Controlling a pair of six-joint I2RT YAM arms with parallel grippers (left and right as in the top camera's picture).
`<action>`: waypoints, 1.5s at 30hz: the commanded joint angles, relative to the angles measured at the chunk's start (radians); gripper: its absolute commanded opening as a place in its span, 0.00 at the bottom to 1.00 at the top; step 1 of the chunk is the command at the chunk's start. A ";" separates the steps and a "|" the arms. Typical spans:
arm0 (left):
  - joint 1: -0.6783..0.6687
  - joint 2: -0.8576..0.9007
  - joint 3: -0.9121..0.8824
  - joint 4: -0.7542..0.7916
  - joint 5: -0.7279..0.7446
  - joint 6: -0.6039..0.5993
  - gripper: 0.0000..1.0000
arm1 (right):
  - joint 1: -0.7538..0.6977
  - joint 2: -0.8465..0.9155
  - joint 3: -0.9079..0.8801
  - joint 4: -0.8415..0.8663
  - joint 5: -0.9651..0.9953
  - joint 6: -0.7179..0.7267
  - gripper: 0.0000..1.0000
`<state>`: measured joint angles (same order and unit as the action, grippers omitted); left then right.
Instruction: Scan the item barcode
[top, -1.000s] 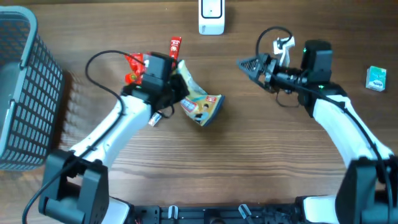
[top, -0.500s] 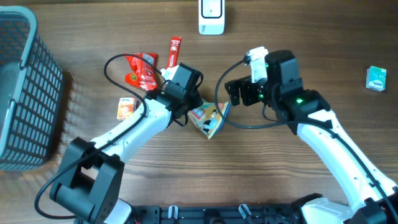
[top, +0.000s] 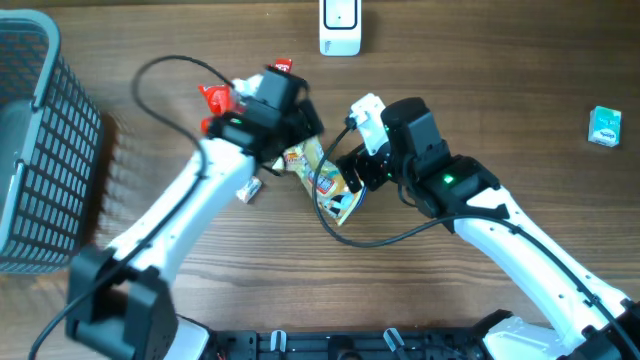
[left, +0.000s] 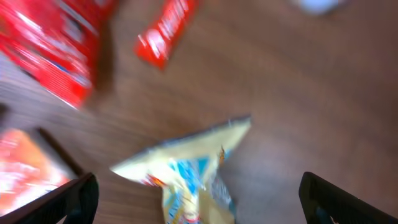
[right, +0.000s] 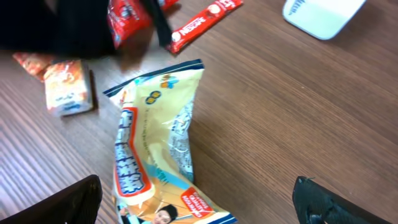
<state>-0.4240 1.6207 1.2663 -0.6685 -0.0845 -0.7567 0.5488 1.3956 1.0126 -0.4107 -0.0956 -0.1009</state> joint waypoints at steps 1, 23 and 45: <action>0.131 -0.123 0.032 -0.026 -0.026 0.016 1.00 | 0.027 -0.011 0.026 0.007 0.017 -0.066 0.87; 0.296 -0.265 0.032 -0.194 -0.153 0.020 1.00 | 0.257 0.354 0.026 0.130 0.253 -0.136 0.99; 0.296 -0.265 0.031 -0.239 -0.153 0.020 1.00 | 0.182 0.409 0.247 0.188 0.368 -0.029 0.04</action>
<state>-0.1314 1.3632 1.2835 -0.8993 -0.2131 -0.7525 0.7864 1.8259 1.1225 -0.2455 0.2306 -0.1810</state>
